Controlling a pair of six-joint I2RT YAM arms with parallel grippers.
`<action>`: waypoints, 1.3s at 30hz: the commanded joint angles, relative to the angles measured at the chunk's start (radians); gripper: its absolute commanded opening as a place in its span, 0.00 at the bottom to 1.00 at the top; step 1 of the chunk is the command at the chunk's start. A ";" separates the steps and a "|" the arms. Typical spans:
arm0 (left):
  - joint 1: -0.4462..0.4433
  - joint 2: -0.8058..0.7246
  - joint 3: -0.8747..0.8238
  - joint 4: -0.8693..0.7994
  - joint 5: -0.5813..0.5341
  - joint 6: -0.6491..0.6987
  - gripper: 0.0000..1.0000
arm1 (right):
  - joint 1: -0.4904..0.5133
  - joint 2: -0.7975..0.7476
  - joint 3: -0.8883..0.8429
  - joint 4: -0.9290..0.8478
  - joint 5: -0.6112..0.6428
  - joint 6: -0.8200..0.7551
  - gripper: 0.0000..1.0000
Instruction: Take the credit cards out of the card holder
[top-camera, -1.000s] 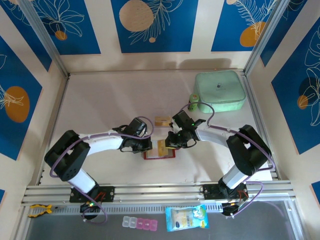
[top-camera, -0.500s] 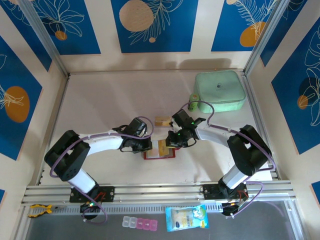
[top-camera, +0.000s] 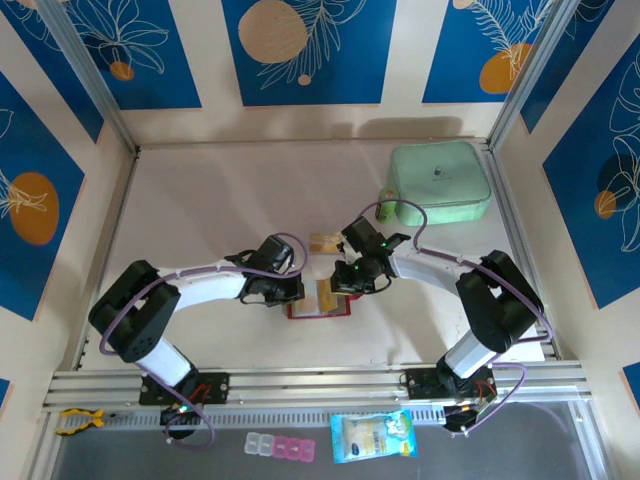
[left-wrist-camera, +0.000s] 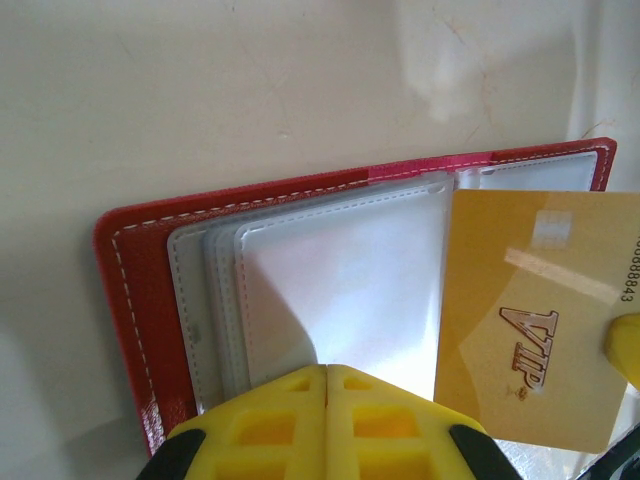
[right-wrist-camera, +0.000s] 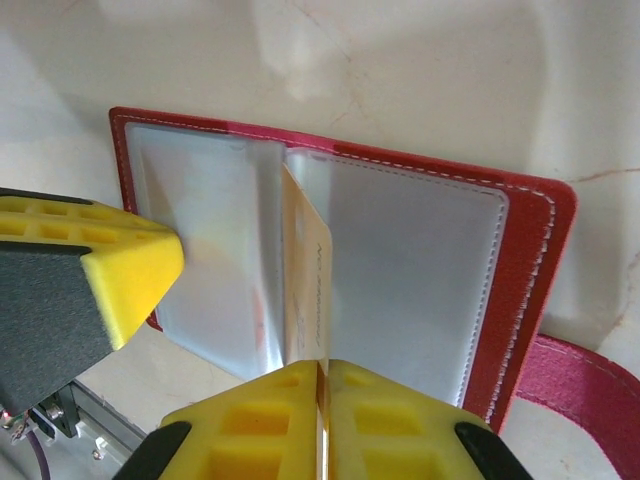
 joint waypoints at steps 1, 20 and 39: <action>-0.006 -0.010 -0.018 -0.061 -0.015 0.010 0.05 | 0.017 0.003 0.027 -0.014 -0.003 0.008 0.13; -0.006 -0.009 -0.016 -0.060 -0.015 0.010 0.05 | 0.034 -0.008 -0.003 0.020 -0.031 0.069 0.16; -0.006 -0.021 -0.015 -0.048 -0.018 0.007 0.06 | 0.031 -0.076 0.055 -0.098 0.054 -0.009 0.07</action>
